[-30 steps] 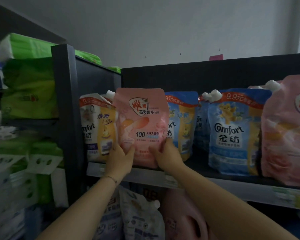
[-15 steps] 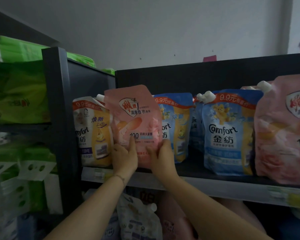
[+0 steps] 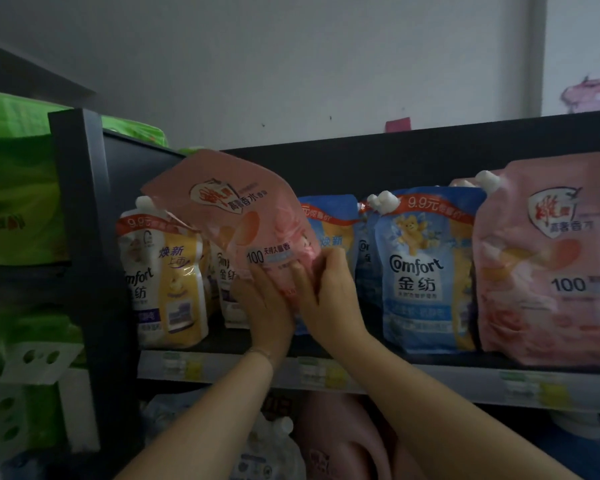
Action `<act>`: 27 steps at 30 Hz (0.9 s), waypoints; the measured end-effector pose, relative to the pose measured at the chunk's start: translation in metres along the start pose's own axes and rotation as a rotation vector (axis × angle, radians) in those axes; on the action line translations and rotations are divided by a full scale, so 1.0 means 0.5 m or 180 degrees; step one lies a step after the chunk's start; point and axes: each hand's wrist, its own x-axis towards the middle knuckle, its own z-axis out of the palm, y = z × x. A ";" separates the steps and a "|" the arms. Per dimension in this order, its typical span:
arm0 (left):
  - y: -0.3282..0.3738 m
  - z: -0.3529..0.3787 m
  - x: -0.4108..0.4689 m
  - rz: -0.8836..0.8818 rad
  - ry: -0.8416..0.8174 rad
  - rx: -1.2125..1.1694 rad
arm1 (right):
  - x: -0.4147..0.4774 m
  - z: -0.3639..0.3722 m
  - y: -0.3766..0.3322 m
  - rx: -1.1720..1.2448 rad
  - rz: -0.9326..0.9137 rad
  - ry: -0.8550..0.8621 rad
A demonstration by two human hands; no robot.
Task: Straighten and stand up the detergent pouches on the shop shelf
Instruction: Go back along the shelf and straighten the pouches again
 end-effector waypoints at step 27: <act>0.186 0.321 -0.351 0.1887 0.0246 0.0209 | -0.059 -0.457 0.102 0.0052 0.0504 0.1288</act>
